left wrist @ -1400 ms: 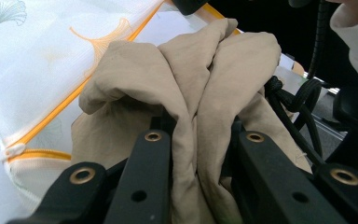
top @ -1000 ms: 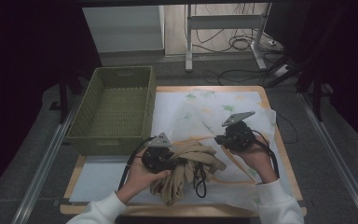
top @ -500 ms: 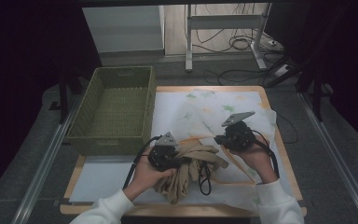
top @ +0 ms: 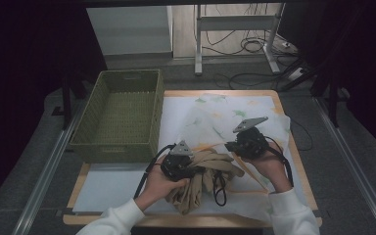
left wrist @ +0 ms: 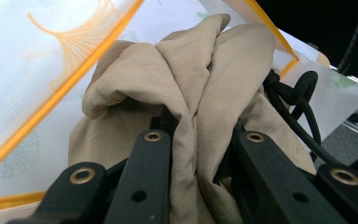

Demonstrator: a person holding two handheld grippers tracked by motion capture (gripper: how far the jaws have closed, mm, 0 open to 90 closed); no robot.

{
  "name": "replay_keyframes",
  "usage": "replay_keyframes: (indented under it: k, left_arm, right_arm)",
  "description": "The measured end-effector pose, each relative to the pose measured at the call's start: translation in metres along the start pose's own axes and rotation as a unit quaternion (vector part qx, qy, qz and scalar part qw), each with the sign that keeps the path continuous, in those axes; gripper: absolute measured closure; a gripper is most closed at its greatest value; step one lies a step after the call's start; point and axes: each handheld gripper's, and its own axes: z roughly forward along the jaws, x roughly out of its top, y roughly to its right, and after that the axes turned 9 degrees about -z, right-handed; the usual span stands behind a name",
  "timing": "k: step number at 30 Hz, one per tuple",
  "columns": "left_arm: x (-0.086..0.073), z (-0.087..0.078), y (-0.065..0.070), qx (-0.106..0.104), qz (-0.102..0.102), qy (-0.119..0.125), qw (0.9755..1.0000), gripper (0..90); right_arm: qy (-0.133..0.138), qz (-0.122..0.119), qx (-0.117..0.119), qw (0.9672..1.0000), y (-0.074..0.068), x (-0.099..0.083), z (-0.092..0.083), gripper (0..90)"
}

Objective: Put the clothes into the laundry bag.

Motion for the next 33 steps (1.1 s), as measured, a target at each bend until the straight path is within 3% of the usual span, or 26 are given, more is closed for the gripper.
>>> replay_keyframes:
  k: [33]
  left_arm:
    - [0.017,0.040,0.000,0.029,0.000,-0.008,0.9995,79.6]
  right_arm:
    - [0.011,0.002,0.011,0.9999,0.000,0.000,-0.002,86.9]
